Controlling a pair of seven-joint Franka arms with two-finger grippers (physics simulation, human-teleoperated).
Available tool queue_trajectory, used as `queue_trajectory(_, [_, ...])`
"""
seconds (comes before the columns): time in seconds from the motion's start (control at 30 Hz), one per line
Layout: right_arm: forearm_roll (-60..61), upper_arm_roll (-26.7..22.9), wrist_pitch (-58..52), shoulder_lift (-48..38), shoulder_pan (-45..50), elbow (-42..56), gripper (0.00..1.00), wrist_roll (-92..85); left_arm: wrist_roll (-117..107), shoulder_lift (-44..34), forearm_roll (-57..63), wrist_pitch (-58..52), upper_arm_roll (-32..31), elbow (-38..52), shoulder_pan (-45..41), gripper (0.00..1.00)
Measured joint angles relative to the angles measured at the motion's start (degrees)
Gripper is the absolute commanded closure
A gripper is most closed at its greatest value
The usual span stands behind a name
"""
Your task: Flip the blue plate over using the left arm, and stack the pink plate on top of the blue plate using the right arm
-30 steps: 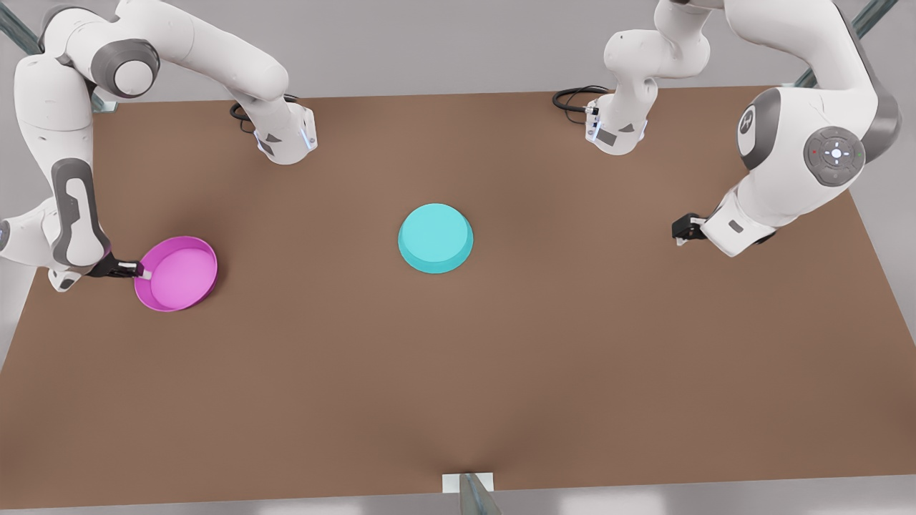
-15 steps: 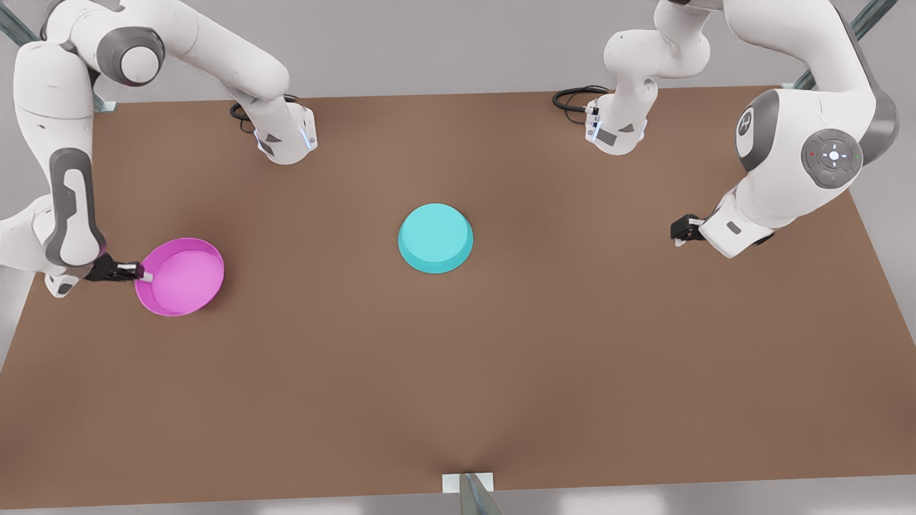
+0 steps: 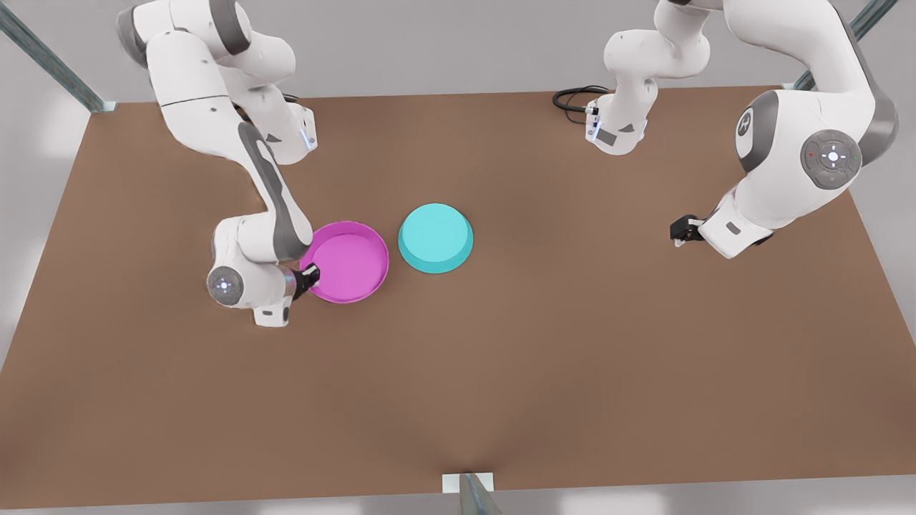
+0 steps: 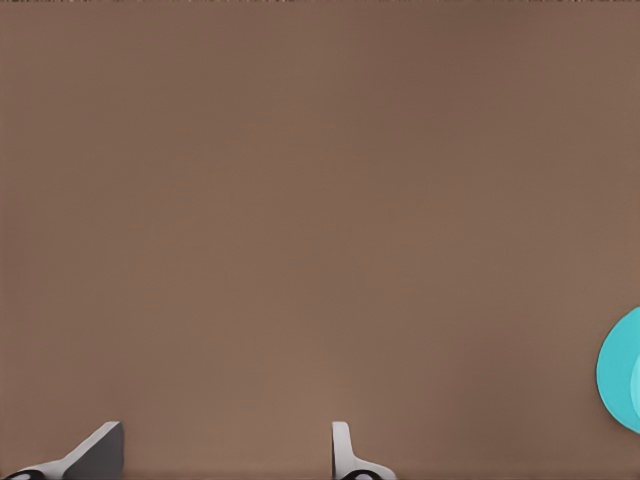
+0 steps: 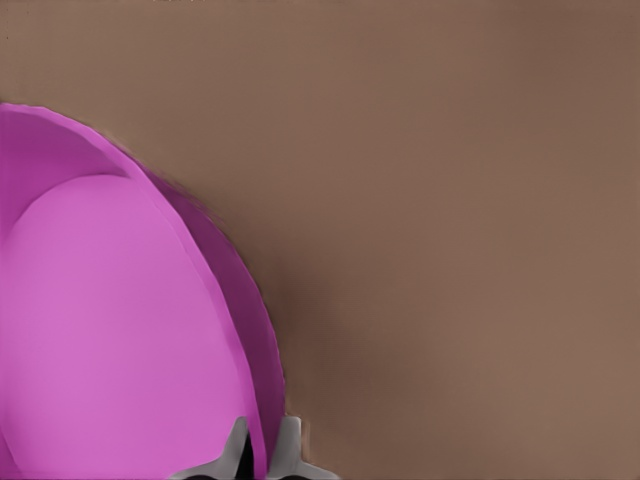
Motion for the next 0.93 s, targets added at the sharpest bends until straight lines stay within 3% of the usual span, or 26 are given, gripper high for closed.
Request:
queue_trajectory(0.13, [4.0, 0.5, 1.0, -0.2, 11.4, 1.1, 0.79, 6.9, 0.0, 0.0, 0.0, 0.0, -0.1, 0.0, -0.1, 0.0])
queue_trajectory(0.4, [2.3, 2.0, 6.3, 2.0, 18.9, 1.6, 0.79, 12.2, 0.0, 0.0, 0.0, 0.0, -0.1, 0.0, -0.1, 0.0])
queue_trajectory(0.47, [1.2, 2.1, 6.1, 1.6, 18.9, 1.8, 0.0, 12.8, 0.0, 0.0, 0.0, 0.0, -0.1, 0.0, -0.1, 0.0])
queue_trajectory(0.53, [2.0, 2.1, 2.1, -0.5, 18.1, 2.8, 0.0, 12.2, 0.2, 0.0, 0.0, -0.1, 0.0, 0.0, 0.0, 0.0])
queue_trajectory(0.6, [0.1, -0.7, -17.5, -6.3, 7.2, 9.3, 0.0, 10.4, 0.3, 1.0, -0.1, -0.1, 0.0, 0.7, -0.1, 0.0])
queue_trajectory(0.67, [-8.2, -2.8, -30.1, -8.6, -2.7, 20.2, 0.0, 22.4, 0.3, 0.9, -0.3, -0.1, -0.2, 0.7, -0.1, 0.0])
queue_trajectory(0.73, [-16.3, 2.1, -30.6, -13.0, -18.3, 22.4, 0.0, 32.2, 0.3, 0.8, -0.6, -0.1, -0.2, 0.7, -0.1, 0.0])
queue_trajectory(0.83, [-22.0, 3.9, -31.1, -10.2, -17.2, 32.4, 0.0, 32.2, 0.2, 0.8, -1.2, -0.1, -0.2, 0.7, 0.0, 0.0])
queue_trajectory(0.93, [-21.8, 3.4, -31.1, -10.0, -18.2, 33.1, 0.0, 32.6, 0.2, 0.9, -1.4, -0.1, -0.1, 0.7, 0.0, 0.0])
